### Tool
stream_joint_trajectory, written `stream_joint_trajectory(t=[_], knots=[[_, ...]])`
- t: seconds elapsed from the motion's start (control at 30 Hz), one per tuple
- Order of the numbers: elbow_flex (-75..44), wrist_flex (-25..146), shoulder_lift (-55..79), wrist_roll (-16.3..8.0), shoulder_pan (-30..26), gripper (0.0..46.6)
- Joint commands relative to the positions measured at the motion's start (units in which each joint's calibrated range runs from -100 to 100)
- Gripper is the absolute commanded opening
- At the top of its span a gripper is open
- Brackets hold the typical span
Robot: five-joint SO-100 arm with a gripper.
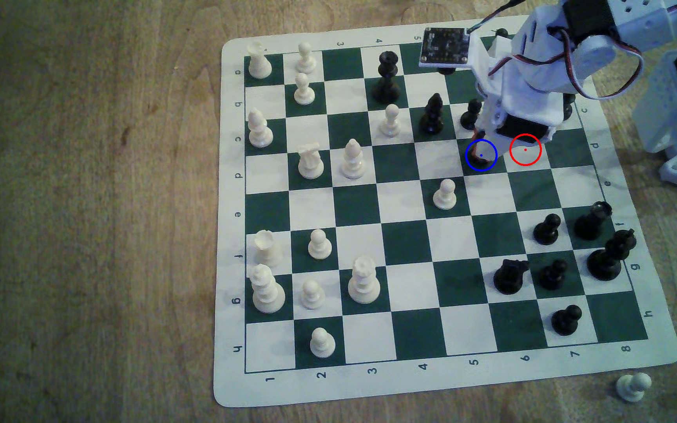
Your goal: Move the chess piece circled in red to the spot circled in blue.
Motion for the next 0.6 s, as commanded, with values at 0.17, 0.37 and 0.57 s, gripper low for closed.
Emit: stream_joint_trajectory(t=[0.17,0.37,0.57], knots=[[1.05,0.70,-2.39,0.49,0.19,11.9],[1.14,1.51,-3.33,0.83,0.74,16.4],[0.96,1.51,-4.18,0.83,0.82,17.8]])
